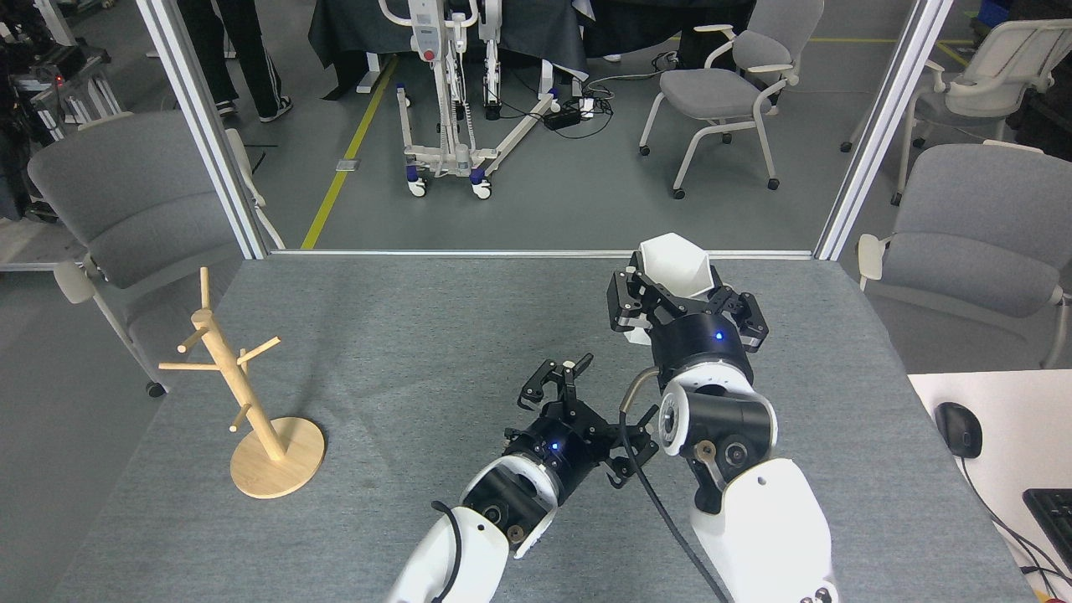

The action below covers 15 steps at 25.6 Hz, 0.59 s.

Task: Hang cup on storage rack
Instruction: 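Carry the cup toward the left gripper at table center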

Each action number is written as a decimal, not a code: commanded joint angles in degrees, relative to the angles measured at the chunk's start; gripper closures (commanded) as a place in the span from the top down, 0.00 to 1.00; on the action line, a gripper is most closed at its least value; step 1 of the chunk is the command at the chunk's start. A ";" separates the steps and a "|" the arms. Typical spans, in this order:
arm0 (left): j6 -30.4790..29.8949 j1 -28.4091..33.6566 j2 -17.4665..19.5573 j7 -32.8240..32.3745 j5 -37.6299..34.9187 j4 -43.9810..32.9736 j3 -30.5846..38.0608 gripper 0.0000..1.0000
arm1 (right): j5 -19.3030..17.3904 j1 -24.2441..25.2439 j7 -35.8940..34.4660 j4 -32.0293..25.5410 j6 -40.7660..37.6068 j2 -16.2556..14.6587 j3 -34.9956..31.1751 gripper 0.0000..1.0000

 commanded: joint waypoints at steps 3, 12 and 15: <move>-0.07 -1.12 1.29 -0.03 0.01 -0.45 2.88 0.99 | 5.00 0.40 2.39 0.25 4.58 1.83 2.78 0.38; -0.07 -0.33 2.43 -0.12 -0.08 -3.87 3.15 0.99 | 5.00 0.49 3.10 0.52 4.58 2.27 3.84 0.38; -0.16 -0.07 2.17 -0.20 -0.08 -5.28 2.89 0.99 | 5.00 1.10 3.10 0.69 4.58 3.15 3.92 0.38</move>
